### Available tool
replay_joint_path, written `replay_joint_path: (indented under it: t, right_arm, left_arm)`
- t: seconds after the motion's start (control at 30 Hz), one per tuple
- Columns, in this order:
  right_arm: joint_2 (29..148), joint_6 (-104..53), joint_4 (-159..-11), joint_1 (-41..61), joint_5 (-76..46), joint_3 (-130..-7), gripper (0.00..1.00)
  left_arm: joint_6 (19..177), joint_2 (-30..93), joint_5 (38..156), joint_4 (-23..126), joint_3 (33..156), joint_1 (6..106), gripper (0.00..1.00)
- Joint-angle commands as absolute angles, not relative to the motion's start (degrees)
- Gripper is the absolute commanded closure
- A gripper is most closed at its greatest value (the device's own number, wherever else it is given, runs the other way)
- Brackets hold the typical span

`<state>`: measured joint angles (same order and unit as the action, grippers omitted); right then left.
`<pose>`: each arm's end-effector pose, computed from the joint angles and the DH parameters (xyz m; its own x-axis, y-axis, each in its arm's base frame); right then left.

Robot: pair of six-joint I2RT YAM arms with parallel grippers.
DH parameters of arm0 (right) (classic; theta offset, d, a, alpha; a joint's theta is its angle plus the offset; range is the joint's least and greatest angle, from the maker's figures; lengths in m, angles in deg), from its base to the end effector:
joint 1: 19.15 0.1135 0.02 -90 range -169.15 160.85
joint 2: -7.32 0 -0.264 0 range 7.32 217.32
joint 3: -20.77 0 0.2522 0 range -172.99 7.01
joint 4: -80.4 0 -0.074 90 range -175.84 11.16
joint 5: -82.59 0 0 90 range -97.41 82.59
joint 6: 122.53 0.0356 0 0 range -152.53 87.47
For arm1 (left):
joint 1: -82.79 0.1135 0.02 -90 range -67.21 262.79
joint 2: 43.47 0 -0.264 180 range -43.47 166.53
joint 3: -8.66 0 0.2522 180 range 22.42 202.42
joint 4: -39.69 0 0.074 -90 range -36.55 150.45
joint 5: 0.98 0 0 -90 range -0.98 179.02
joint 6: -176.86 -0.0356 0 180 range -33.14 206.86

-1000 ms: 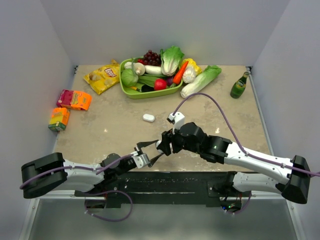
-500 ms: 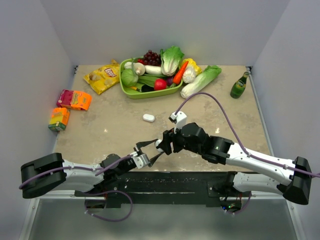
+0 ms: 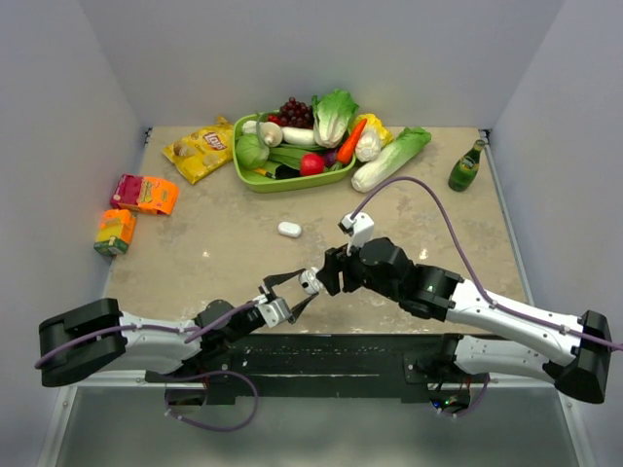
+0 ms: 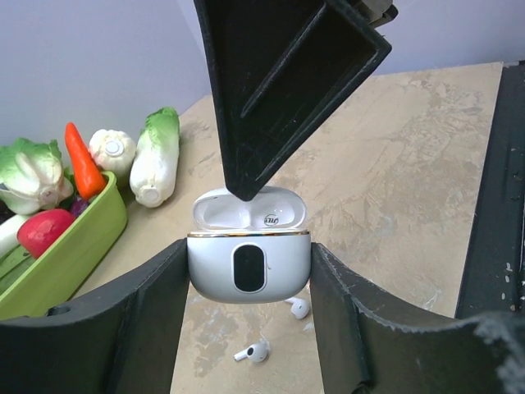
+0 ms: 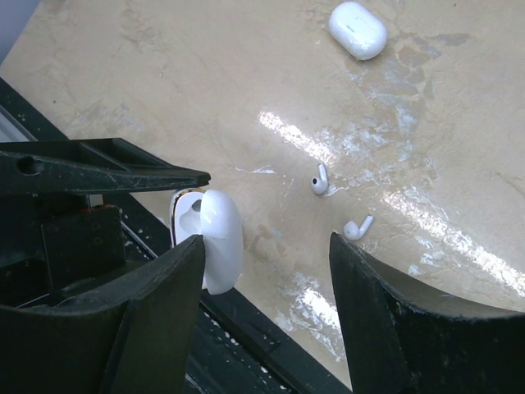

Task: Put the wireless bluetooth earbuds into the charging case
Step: Open the charging case.

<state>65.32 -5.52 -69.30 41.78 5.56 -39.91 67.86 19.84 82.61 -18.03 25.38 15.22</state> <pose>0.1179 0.1957 0.2988 -0.5436 -0.0670 -0.8367 -0.5704 0.7607 0.3097 0.0731 -0.1668 0.1873 0.3551 -0.0123 -0.9348 0.8050 0.5123 0.2991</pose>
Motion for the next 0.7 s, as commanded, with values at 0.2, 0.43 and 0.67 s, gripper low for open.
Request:
replay_joint_path:
  t: [0.2, 0.43, 0.67]
  right_arm:
    - [57.4, -4.6, -76.7, 41.2, 4.6, -36.6, 0.37]
    - [58.7, -3.6, -81.2, 41.1, -0.1, -36.0, 0.42]
    - [58.0, 1.5, -87.8, 38.1, -5.2, -31.9, 0.48]
  left_arm:
    - [66.9, 18.1, 82.0, -35.3, 22.8, 14.3, 1.0]
    - [67.0, 18.3, 81.9, -37.2, 22.8, 14.1, 1.0]
    - [66.6, 18.9, 81.0, -39.6, 22.8, 13.6, 1.0]
